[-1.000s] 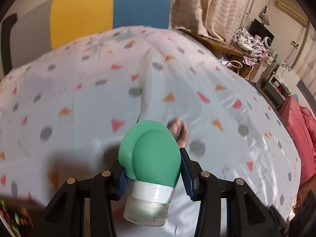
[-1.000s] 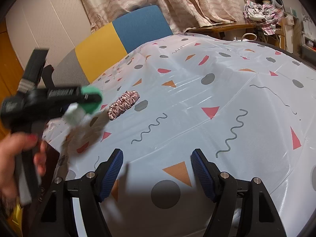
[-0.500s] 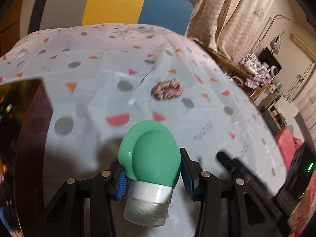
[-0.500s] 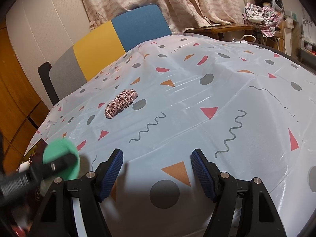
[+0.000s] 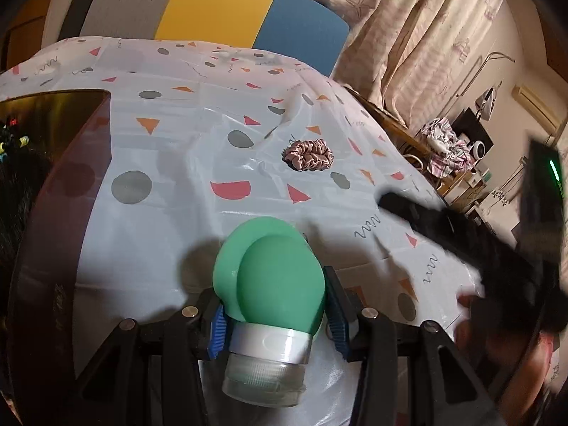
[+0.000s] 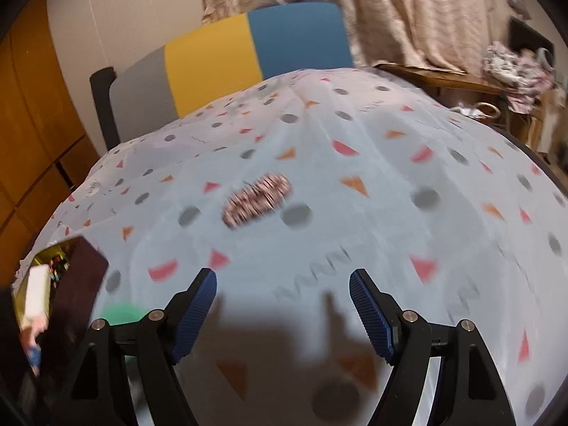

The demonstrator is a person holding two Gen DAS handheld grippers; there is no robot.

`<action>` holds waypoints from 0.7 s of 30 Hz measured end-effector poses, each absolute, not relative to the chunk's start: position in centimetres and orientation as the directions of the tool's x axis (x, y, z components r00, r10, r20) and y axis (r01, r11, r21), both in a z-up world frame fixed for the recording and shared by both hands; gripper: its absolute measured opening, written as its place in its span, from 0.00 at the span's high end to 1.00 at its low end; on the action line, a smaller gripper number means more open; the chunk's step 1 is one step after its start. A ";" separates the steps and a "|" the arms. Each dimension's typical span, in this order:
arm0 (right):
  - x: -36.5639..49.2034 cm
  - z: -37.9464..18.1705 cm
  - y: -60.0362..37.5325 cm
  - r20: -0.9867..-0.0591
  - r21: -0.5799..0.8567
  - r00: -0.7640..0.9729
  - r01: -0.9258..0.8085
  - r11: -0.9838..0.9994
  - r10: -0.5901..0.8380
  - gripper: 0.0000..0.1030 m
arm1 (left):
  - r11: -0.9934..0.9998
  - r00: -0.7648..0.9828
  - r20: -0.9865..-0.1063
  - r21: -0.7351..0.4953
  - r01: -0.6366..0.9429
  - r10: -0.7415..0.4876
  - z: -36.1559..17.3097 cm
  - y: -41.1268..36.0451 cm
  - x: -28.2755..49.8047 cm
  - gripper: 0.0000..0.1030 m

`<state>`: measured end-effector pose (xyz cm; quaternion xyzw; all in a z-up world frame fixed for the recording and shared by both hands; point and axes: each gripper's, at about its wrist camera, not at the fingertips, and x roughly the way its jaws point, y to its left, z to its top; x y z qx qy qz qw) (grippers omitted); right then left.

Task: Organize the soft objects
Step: 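Grasp the pink satin scrunchie with the right tool while the left tool holds the bottle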

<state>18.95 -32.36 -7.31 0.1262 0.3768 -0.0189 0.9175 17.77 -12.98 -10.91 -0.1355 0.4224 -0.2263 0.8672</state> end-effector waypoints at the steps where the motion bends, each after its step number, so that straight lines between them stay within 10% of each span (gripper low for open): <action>1: 20.2 -7.1 -32.2 -0.707 0.216 0.704 0.122 0.969 0.069 0.23 | 0.860 0.541 -0.670 -0.428 0.278 -0.509 -10.9 -13.0 17.7 0.55; 15: 32.4 -10.1 -30.1 -0.810 0.117 0.586 0.125 0.985 0.022 0.22 | 0.842 0.545 -0.645 -0.456 0.288 -0.535 -11.3 -12.7 17.6 0.55; 21: 32.5 -10.7 -30.2 -0.801 0.093 0.598 0.101 0.990 0.014 0.60 | 0.842 0.546 -0.644 -0.455 0.290 -0.536 -11.3 -12.7 17.6 0.55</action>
